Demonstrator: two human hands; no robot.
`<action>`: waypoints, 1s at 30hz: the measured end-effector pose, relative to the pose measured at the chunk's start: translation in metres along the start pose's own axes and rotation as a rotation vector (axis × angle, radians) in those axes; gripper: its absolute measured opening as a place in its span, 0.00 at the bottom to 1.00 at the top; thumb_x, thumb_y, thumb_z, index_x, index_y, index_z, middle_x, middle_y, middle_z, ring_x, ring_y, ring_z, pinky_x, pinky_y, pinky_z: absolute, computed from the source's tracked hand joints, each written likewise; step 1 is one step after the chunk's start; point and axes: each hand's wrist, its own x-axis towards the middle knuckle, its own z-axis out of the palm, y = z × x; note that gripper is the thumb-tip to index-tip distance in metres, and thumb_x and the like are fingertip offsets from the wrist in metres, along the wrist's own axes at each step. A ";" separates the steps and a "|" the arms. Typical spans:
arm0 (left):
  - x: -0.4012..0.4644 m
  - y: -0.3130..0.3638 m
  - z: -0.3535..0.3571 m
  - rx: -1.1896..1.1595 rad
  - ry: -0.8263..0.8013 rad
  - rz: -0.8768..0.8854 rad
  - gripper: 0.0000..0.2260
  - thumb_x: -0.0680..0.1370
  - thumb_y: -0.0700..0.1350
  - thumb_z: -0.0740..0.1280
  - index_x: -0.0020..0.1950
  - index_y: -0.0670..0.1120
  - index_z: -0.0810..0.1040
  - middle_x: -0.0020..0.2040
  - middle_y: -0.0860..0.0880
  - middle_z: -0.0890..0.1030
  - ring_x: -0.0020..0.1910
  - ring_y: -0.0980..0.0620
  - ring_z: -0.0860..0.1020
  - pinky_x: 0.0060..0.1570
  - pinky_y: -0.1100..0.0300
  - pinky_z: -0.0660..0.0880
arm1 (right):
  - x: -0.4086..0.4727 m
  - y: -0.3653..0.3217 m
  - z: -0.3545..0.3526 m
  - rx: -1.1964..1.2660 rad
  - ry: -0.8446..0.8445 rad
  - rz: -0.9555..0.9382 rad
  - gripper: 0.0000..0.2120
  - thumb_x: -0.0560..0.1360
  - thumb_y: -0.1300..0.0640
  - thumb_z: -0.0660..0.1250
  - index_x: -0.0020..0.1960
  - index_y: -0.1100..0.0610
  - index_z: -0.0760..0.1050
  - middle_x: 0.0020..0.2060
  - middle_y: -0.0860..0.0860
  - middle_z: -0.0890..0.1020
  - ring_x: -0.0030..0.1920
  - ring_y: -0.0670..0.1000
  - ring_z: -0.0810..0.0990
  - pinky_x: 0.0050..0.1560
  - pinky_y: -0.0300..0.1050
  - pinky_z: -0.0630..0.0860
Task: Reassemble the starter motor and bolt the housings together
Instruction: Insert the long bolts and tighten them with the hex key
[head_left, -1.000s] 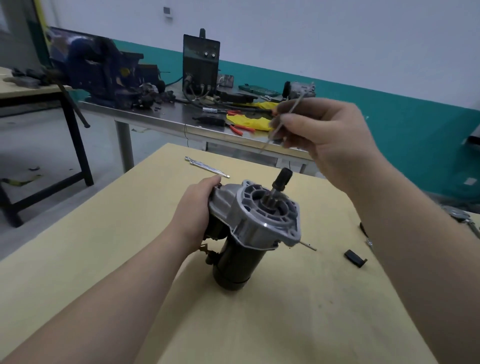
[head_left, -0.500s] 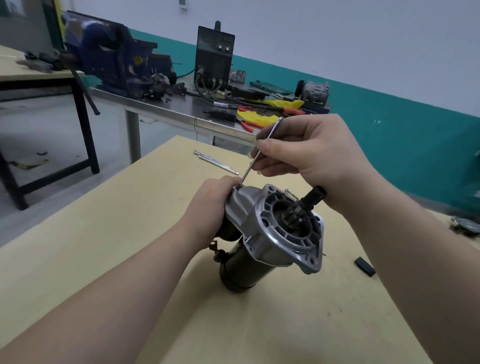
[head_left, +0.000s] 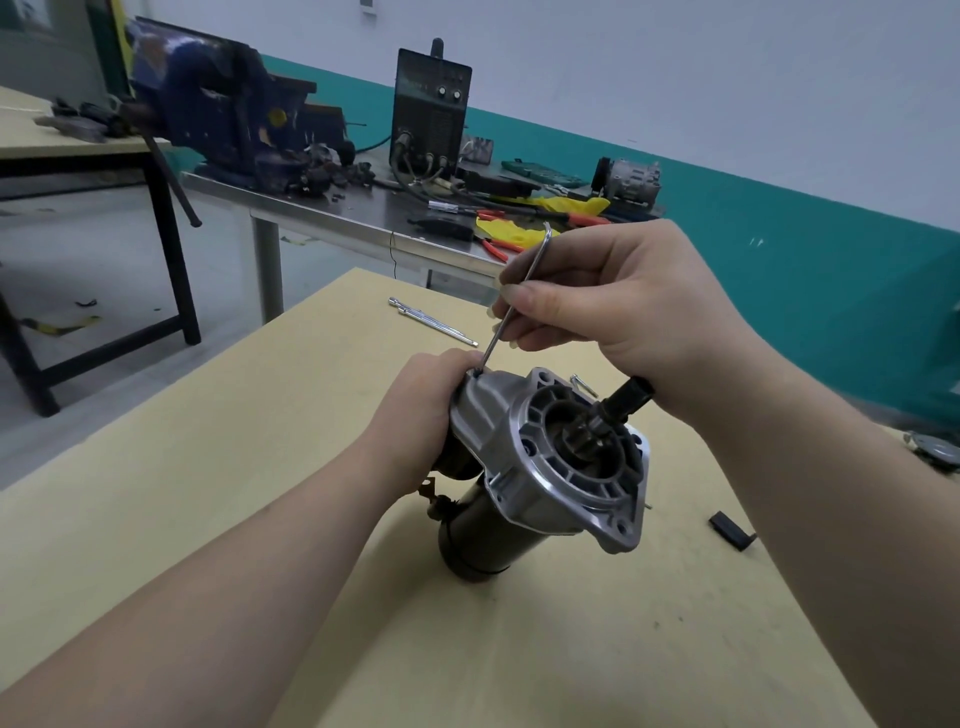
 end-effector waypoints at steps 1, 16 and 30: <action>0.000 0.000 0.000 0.000 0.002 -0.004 0.17 0.86 0.38 0.60 0.39 0.45 0.78 0.27 0.55 0.76 0.28 0.59 0.72 0.31 0.68 0.70 | 0.000 0.000 -0.001 -0.004 -0.005 -0.004 0.05 0.78 0.67 0.74 0.52 0.61 0.86 0.43 0.56 0.89 0.45 0.59 0.89 0.47 0.50 0.86; 0.003 0.001 0.004 -0.108 0.013 -0.063 0.14 0.76 0.52 0.62 0.38 0.43 0.77 0.29 0.51 0.75 0.32 0.52 0.73 0.39 0.53 0.70 | 0.016 0.020 0.017 0.205 -0.045 -0.192 0.18 0.72 0.66 0.78 0.60 0.55 0.82 0.38 0.53 0.84 0.44 0.68 0.87 0.41 0.53 0.85; 0.007 -0.001 0.004 -0.158 0.010 -0.146 0.14 0.74 0.54 0.64 0.30 0.50 0.78 0.27 0.52 0.74 0.33 0.46 0.72 0.41 0.50 0.70 | 0.022 -0.010 0.001 -0.476 -0.192 -0.276 0.18 0.85 0.51 0.65 0.75 0.49 0.74 0.46 0.50 0.87 0.47 0.52 0.87 0.44 0.47 0.84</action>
